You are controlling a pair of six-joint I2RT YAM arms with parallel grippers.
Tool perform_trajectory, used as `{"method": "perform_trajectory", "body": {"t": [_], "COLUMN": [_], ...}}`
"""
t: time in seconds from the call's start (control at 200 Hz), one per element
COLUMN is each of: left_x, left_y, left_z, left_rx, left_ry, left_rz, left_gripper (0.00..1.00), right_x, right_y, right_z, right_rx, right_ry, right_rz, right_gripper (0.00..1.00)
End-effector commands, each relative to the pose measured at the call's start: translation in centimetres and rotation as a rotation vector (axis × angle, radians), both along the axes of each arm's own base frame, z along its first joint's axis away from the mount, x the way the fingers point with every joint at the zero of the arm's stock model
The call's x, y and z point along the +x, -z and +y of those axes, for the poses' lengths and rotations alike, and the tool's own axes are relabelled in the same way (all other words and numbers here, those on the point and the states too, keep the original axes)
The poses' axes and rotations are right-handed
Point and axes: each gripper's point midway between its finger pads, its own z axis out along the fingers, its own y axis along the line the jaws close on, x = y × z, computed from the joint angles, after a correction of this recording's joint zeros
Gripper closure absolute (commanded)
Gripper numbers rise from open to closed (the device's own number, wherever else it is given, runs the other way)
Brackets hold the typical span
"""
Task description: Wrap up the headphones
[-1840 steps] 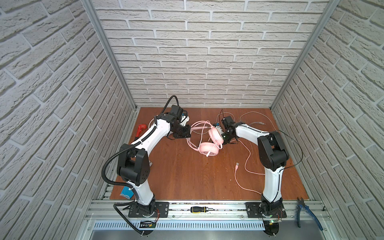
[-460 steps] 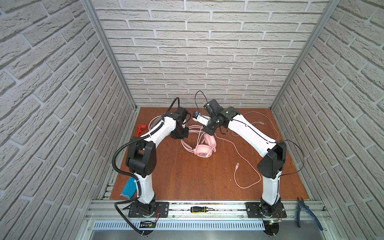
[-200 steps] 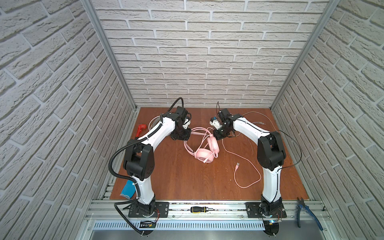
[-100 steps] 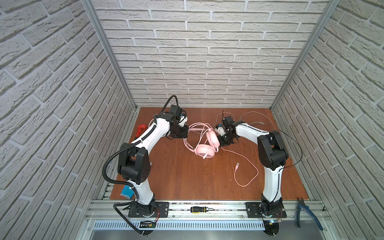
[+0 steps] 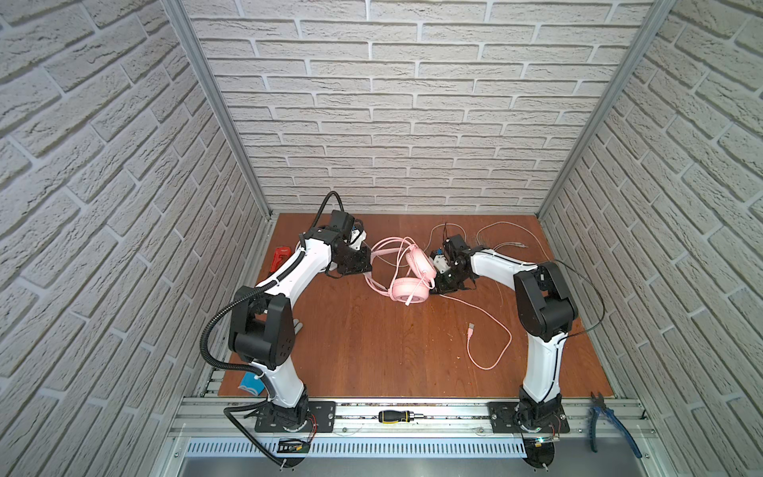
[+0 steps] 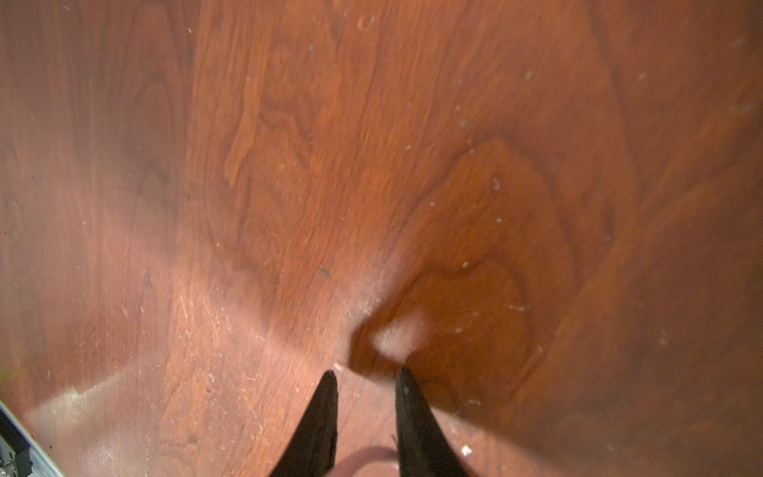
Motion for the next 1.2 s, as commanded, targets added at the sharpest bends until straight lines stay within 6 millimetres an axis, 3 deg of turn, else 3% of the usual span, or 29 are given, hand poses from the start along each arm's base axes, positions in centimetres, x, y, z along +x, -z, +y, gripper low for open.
{"method": "perform_trajectory", "body": {"t": [0.0,0.17,0.665,0.685,0.835,1.195], "left_x": [1.3,2.0,4.4,4.7,6.1,6.4], "left_y": [-4.2,-5.4,-6.1,-6.2,-7.1,-6.6], "left_z": [-0.5,-0.7,0.3,0.4,0.0,0.9], "left_rx": [-0.129,-0.177,-0.183,-0.184,-0.216,-0.226], "left_ry": [-0.033,-0.06,-0.151,-0.157,-0.192,-0.275], "left_rz": [-0.096,-0.115,-0.134,-0.136,-0.139,-0.121], "left_gripper": [1.0,1.0,1.0,1.0,1.0,1.0], "right_x": [-2.0,-3.0,-5.4,-5.2,-5.9,-7.3], "right_y": [1.2,1.7,3.0,2.1,2.2,3.1], "right_z": [-1.0,-1.4,-2.3,-2.2,-2.3,-2.4], "right_rx": [-0.031,-0.047,-0.078,-0.07,-0.062,-0.059], "right_ry": [0.017,0.017,0.007,0.007,0.012,0.018], "right_rz": [0.065,0.084,0.145,0.121,0.129,0.163], "right_gripper": [0.73,0.73,0.76,0.76,0.76,0.75]}}
